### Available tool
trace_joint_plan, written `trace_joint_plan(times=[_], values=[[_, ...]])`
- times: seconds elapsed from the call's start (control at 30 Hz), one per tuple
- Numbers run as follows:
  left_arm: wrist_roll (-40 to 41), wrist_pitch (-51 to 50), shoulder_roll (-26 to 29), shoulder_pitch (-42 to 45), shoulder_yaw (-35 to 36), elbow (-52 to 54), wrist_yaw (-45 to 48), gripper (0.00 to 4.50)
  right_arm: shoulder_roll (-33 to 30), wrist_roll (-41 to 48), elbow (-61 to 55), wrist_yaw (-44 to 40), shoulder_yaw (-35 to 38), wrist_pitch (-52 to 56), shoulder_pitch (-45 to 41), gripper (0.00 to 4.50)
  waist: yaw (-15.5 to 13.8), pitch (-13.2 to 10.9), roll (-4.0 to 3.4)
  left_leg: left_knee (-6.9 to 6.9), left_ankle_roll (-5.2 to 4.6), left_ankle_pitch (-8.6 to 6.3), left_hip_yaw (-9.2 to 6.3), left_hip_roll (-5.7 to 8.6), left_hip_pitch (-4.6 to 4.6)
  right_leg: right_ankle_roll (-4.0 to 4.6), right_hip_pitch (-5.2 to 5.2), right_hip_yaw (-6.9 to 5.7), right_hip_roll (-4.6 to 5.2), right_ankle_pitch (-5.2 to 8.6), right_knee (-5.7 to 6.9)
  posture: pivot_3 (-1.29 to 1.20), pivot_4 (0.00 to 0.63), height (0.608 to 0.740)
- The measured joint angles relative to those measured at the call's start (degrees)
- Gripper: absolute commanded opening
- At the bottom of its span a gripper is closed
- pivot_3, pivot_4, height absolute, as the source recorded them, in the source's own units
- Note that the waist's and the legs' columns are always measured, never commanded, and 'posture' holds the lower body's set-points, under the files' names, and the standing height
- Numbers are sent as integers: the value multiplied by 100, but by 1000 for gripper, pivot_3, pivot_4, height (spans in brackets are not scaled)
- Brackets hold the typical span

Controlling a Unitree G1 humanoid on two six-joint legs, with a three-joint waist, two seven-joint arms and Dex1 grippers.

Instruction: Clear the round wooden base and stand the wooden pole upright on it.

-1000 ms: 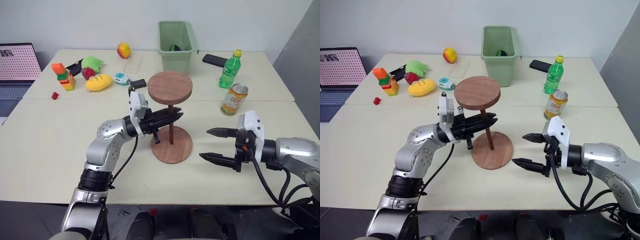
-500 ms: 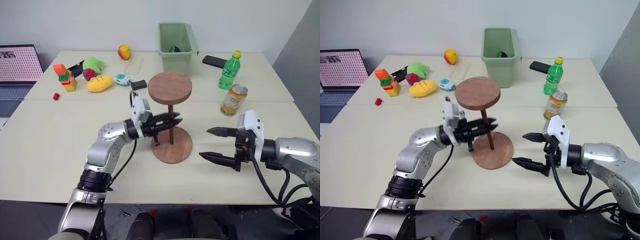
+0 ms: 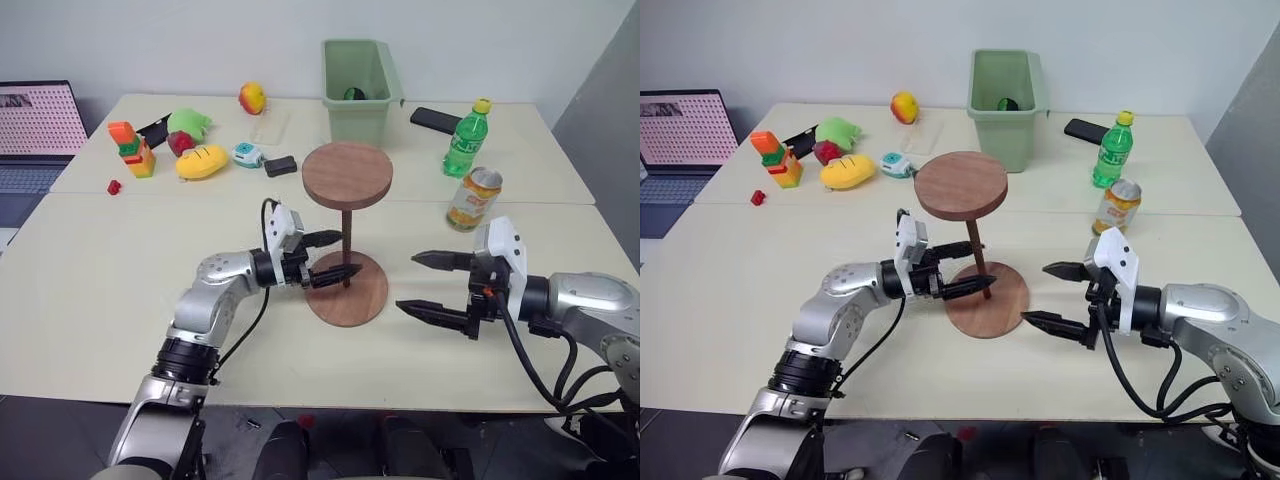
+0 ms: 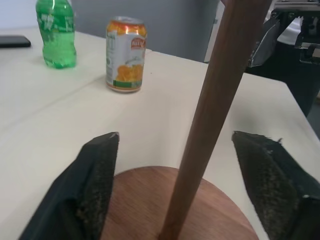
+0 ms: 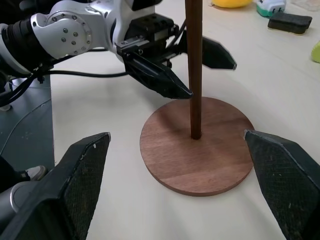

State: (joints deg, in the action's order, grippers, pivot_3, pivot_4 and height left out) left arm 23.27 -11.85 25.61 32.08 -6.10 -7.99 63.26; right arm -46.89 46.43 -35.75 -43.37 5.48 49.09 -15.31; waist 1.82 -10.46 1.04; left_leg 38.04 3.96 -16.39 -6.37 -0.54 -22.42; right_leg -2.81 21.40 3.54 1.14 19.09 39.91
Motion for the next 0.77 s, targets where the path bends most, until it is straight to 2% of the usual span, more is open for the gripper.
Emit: trace_joint_plan(times=[0.17, 0.3, 0.37, 0.6, 0.77], values=[[-11, -6, 1102, 240, 183, -85, 923, 4250, -53, 2, 18, -46, 14, 3, -4, 4500, 52, -2, -1, -9, -1, 0, 3, -1, 2, 0, 4, 2, -3, 0, -1, 0, 150, 740], [251, -543, 1946, 9, 331, 192, 1508, 4250, -167, -2, 34, -178, 25, -18, 53, 4500, 58, -3, -1, -8, -1, -1, 1, -4, -2, 0, 5, 0, -2, 0, -3, 0, 150, 740], [299, -656, 2257, -246, 630, 342, 1496, 4250, -215, -14, 66, -251, 77, -66, 154, 4500, 56, -4, -1, -8, -1, -1, -1, -5, -2, 0, 6, 0, -1, 1, -2, 0, 150, 740], [597, -1160, 2724, -1020, 1279, 1045, 1331, 4250, -433, -38, 146, -543, 256, -244, 407, 4500, 29, -8, 1, -8, -2, -1, 1, -6, -3, 0, 5, 1, 0, 1, -3, 0, 150, 740], [887, -1530, 2791, -1188, 1545, 1582, 1152, 4250, -602, -140, 364, -798, 287, -385, 458, 4500, 4, -8, 1, -5, -2, -1, 3, -5, 0, 0, 2, 2, 0, 1, 0, 0, 150, 740]])
